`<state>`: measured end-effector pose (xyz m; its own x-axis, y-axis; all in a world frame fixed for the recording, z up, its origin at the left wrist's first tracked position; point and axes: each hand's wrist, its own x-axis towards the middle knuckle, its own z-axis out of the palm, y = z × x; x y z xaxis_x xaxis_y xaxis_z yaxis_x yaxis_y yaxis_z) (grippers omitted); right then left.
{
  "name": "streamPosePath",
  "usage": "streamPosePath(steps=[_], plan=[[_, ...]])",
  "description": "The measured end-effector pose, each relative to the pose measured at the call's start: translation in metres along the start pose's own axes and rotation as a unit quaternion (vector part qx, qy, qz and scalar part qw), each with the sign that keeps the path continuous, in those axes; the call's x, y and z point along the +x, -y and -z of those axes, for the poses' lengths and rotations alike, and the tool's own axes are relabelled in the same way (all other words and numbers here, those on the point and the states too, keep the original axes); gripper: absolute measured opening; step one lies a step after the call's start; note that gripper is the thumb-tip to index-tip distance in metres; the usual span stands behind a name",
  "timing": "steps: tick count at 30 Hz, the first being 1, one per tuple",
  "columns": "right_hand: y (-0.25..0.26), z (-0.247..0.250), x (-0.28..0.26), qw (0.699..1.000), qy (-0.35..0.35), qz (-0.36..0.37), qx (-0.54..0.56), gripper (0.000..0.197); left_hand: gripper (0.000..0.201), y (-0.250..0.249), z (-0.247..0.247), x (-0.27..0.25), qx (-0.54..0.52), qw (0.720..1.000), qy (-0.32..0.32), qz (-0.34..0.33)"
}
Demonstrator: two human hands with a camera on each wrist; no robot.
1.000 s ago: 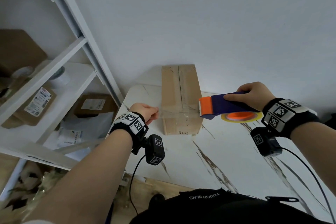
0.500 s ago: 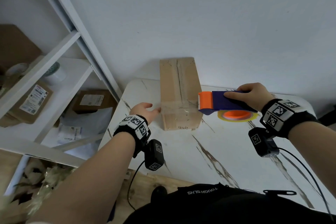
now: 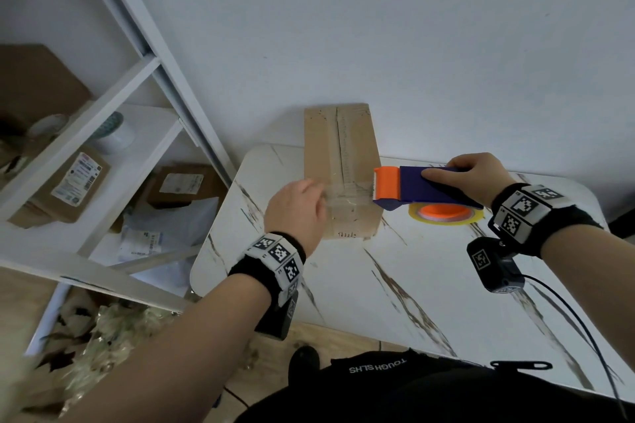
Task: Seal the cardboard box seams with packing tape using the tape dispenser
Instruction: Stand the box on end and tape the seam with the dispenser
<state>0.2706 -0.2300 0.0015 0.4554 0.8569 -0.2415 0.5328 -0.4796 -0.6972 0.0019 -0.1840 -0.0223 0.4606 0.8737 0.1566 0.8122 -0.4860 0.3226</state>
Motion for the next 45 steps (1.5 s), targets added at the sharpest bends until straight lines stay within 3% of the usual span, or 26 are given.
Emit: streamPosePath(steps=[5, 10, 16, 32, 36, 42, 45], plan=[[-0.002, -0.001, -0.002, 1.000, 0.000, 0.006, 0.006, 0.036, 0.038, -0.006, -0.006, 0.001, 0.028, 0.998, 0.049, -0.017], [-0.004, 0.000, -0.005, 1.000, -0.004, 0.013, 0.007, 0.036, 0.049, -0.020, -0.015, 0.006, 0.021, 0.988, 0.147, -0.032], [-0.005, -0.002, -0.007, 0.999, -0.019, 0.025, -0.007, 0.039, 0.039, -0.033, -0.023, 0.014, 0.045, 0.991, 0.125, -0.032], [-0.018, 0.007, -0.014, 0.998, -0.019, 0.054, -0.010, 0.041, 0.064, -0.045, -0.050, 0.005, 0.164, 0.975, 0.137, -0.057], [-0.024, 0.018, -0.016, 0.998, -0.008, 0.058, -0.015, 0.041, 0.065, -0.047, -0.049, 0.005, 0.177, 0.971, 0.146, -0.064], [-0.052, 0.053, -0.023, 0.996, -0.047, 0.046, -0.066, 0.040, 0.064, -0.049, -0.042, 0.013, 0.178, 0.968, 0.169, -0.056], [-0.049, 0.046, -0.022, 0.993, -0.049, 0.045, -0.100, 0.042, 0.062, -0.058, -0.046, 0.015, 0.170, 0.974, 0.146, -0.038]])
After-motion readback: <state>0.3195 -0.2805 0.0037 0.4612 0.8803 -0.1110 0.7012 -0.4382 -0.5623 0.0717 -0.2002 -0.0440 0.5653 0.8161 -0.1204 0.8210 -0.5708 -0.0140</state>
